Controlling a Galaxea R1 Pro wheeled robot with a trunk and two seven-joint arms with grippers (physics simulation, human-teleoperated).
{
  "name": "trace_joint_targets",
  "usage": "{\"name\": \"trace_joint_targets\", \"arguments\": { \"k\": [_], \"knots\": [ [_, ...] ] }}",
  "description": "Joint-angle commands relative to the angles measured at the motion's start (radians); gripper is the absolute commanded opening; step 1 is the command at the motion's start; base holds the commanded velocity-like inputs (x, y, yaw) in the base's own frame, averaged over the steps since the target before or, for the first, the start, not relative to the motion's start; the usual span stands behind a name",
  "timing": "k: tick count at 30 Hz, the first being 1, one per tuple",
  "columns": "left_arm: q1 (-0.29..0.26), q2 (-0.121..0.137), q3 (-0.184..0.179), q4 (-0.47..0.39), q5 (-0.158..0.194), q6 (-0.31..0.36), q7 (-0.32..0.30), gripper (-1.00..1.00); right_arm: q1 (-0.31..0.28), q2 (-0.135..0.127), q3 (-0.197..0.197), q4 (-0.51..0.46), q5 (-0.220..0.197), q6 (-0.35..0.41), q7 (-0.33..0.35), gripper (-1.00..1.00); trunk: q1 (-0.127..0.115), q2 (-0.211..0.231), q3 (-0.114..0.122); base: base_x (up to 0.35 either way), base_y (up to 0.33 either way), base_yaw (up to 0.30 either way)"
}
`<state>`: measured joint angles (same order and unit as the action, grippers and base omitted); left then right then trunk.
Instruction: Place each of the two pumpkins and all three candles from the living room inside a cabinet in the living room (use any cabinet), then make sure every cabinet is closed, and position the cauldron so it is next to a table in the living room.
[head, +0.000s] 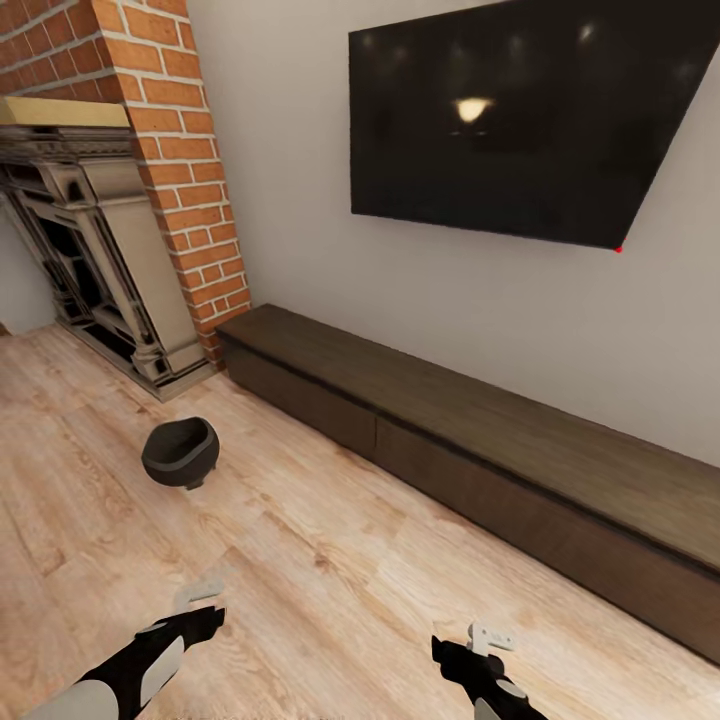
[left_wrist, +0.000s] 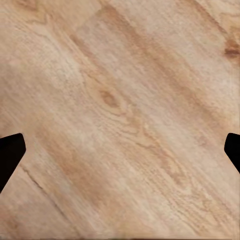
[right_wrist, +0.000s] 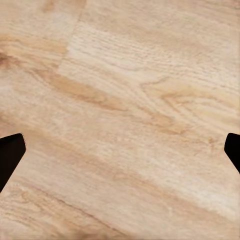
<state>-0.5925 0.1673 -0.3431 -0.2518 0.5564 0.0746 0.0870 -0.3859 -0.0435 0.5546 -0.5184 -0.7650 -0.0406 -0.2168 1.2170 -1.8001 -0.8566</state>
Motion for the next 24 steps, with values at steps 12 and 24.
{"name": "trace_joint_targets", "arguments": {
  "k": [12,24],
  "knots": [
    [0.000,-0.001,-0.010,-0.003,0.008,0.007,0.007,1.00,-0.001,-0.001,0.010,-0.001,-0.008,-0.026,-0.007,1.00,0.000,0.000,-0.016,0.000,0.000,0.191],
    [0.000,-0.003,-0.010,-0.003,0.008,0.007,0.008,1.00,-0.001,0.005,0.013,-0.001,-0.007,-0.027,-0.006,1.00,-0.035,0.063,-0.004,0.000,0.000,0.191]
  ]
}}
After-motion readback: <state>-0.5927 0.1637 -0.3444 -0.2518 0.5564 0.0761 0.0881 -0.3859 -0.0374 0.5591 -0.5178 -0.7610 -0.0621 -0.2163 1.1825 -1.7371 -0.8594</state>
